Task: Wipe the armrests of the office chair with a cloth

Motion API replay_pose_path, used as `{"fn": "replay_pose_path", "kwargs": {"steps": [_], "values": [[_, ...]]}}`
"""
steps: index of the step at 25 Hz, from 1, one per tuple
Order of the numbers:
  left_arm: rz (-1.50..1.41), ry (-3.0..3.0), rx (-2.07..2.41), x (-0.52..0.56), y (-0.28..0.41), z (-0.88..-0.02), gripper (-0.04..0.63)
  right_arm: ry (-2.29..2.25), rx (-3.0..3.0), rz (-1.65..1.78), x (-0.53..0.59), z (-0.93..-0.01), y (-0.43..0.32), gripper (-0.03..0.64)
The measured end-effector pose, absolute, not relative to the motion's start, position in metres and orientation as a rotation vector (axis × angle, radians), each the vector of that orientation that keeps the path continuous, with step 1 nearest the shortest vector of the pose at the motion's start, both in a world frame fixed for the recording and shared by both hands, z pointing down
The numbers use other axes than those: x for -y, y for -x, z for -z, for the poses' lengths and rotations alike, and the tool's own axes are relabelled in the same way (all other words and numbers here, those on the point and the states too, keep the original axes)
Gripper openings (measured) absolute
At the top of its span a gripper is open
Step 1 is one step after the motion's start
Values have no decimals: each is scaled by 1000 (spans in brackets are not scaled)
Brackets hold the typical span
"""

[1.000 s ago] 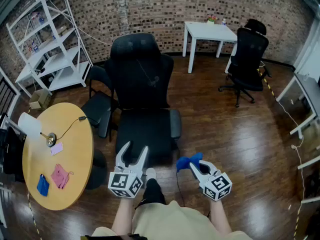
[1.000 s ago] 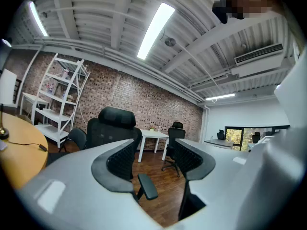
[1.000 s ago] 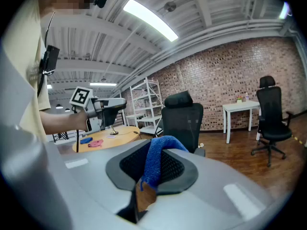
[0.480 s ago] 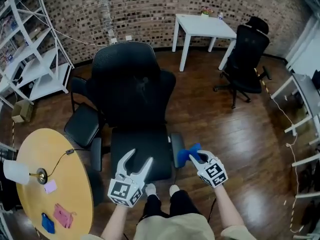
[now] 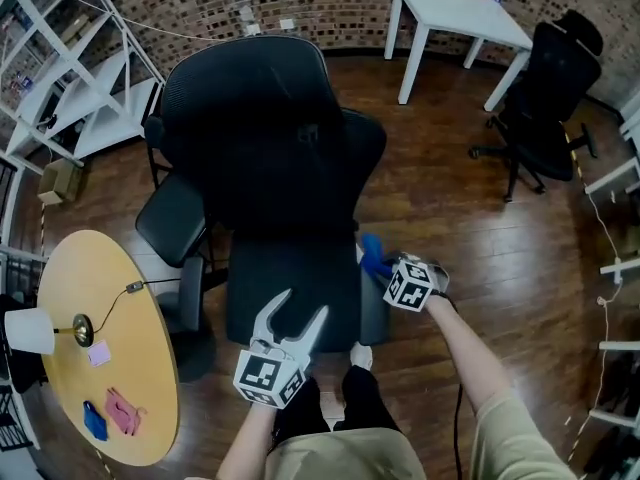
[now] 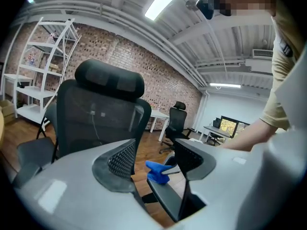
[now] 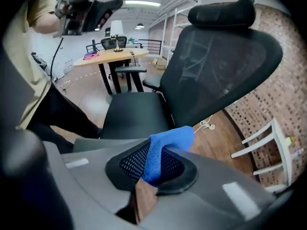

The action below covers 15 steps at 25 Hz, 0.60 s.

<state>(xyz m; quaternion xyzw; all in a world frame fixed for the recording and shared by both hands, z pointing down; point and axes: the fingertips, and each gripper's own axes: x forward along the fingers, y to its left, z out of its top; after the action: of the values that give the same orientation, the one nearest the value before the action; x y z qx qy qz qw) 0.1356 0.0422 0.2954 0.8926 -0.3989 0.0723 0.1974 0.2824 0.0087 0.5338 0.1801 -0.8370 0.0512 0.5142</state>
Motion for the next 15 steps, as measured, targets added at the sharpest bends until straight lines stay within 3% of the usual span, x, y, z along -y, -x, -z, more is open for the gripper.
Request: {"fn": "replay_pose_path", "kwargs": {"steps": [6, 15], "values": [[-200, -2508, 1044, -27, -138, -334, 242, -277, 2037, -206, -23, -575, -249, 34], [-254, -2539, 953, -21, -142, -346, 242, 234, 2017, -319, -236, -577, -224, 32]]}}
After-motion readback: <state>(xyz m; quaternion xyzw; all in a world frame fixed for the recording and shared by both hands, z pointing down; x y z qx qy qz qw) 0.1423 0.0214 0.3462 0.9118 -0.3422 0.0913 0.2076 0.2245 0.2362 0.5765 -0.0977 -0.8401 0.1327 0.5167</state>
